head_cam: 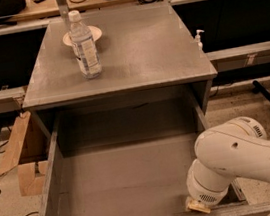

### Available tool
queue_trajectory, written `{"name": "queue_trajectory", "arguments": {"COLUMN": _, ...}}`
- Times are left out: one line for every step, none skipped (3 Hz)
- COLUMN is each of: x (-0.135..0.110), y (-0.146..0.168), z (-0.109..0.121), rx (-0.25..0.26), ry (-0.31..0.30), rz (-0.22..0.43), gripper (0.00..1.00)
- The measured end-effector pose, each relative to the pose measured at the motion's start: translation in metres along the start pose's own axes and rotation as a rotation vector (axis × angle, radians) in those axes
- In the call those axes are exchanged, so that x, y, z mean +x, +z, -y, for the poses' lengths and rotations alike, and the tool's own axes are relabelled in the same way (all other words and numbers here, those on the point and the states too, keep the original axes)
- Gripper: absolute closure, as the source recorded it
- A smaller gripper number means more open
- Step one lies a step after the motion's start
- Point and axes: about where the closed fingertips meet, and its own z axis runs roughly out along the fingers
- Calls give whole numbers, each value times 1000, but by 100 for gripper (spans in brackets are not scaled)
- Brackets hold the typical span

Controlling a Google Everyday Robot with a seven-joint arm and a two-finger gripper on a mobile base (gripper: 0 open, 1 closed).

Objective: Open top drawer

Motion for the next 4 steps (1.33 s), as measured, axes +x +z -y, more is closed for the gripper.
{"name": "queue_trajectory", "arguments": {"x": 0, "y": 0, "z": 0, "rx": 1, "ry": -1, "rz": -1, "gripper": 59}}
{"name": "queue_trajectory", "arguments": {"x": 1, "y": -8, "z": 11, "rx": 5, "ry": -4, "rz": 0, "gripper": 84}}
{"name": "queue_trajectory", "arguments": {"x": 3, "y": -29, "z": 37, "rx": 10, "ry": -24, "rz": -13, "gripper": 100}}
{"name": "queue_trajectory", "arguments": {"x": 8, "y": -83, "z": 77, "rx": 34, "ry": -23, "rz": -1, "gripper": 100}}
